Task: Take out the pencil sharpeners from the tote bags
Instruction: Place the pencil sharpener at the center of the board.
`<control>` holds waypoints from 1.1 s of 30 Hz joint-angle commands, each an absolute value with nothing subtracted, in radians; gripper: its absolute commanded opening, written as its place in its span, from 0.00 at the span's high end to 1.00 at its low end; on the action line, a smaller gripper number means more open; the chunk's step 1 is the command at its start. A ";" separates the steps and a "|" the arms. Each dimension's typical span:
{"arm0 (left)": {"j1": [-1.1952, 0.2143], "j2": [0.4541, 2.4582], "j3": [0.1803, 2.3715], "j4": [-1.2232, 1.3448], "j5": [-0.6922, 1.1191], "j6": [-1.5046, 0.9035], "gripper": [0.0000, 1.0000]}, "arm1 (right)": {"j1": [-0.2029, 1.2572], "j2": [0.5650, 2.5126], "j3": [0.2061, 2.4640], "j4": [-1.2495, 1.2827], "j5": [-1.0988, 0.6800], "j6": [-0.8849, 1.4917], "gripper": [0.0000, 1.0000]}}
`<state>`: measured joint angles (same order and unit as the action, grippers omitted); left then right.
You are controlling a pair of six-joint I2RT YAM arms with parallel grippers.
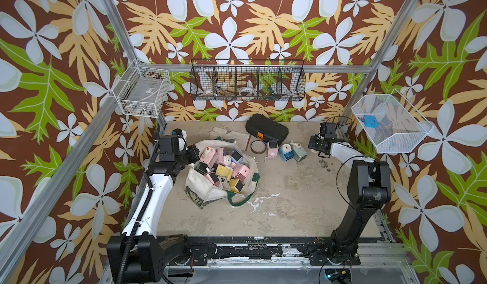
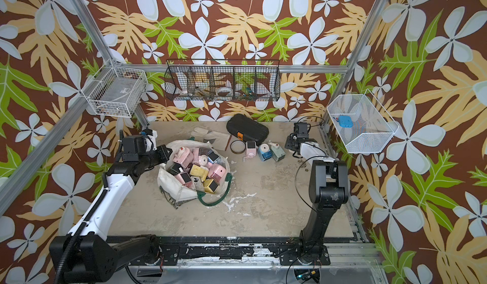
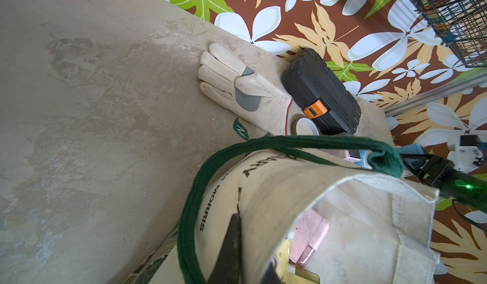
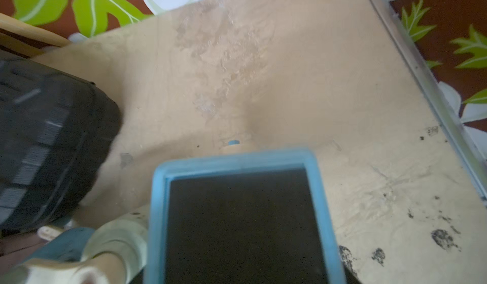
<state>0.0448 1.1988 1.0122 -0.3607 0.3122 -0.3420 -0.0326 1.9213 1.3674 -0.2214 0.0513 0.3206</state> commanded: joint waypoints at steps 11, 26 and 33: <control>0.046 1.186 1.019 -0.295 0.327 -0.349 1.00 | -0.008 1.985 1.378 -0.230 -0.014 0.293 0.66; 0.047 1.189 1.019 -0.296 0.325 -0.349 1.00 | 0.034 2.011 1.350 -0.202 -0.017 0.284 0.47; 0.047 1.189 1.019 -0.296 0.325 -0.349 1.00 | 0.045 1.955 1.348 -0.207 -0.014 0.297 0.29</control>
